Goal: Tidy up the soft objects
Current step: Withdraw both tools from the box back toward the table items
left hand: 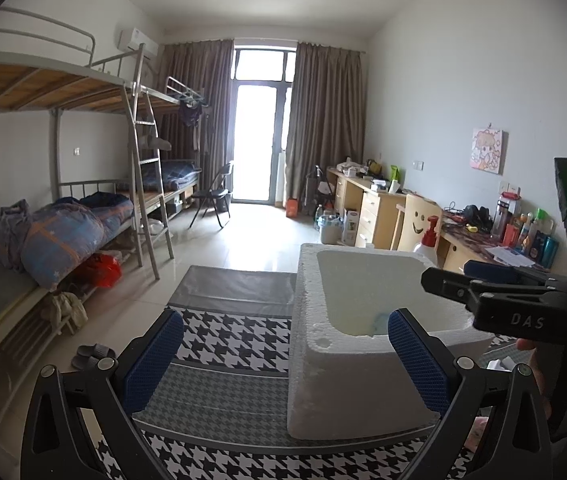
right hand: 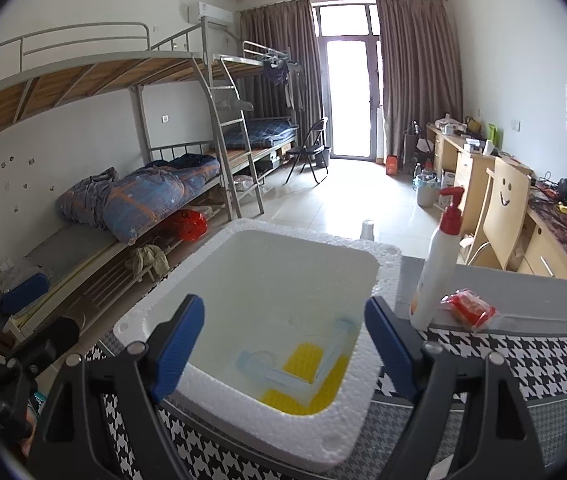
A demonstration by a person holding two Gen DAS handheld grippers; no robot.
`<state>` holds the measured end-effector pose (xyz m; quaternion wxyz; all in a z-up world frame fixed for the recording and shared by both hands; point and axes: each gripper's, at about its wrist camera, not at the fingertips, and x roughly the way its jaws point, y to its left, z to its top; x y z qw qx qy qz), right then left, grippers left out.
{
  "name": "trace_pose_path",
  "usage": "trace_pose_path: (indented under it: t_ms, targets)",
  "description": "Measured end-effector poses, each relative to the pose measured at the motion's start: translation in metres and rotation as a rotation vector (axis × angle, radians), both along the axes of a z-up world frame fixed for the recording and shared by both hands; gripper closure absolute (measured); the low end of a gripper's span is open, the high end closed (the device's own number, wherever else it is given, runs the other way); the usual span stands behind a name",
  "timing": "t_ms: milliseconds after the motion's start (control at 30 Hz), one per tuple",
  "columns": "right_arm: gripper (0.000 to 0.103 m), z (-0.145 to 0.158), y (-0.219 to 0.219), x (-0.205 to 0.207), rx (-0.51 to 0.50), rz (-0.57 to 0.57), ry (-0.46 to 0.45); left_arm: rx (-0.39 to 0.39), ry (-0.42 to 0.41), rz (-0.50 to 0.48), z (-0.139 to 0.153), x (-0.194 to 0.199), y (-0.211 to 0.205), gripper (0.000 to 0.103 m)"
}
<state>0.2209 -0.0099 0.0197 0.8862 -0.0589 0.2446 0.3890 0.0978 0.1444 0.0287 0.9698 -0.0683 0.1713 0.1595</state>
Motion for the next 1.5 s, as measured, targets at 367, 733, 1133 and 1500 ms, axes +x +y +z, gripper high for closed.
trace_pose_path:
  t_ms: [367,733,1133,1500]
  targets:
    - [0.017,0.012,-0.02,-0.012,0.036,-0.023,-0.023,0.031,-0.009,-0.022,0.008,-0.004,-0.021,0.001]
    - [0.004,0.018,-0.047,-0.027,0.083,-0.055,-0.072,0.038,-0.027,-0.041,0.016,-0.011,-0.04,0.001]
    - [0.004,0.02,-0.072,-0.047,0.071,-0.089,-0.102,0.037,-0.041,-0.09,0.019,-0.019,-0.065,0.001]
    - [0.004,0.023,-0.105,-0.054,0.101,-0.158,-0.108,0.033,-0.045,-0.16,0.02,-0.018,-0.094,0.001]
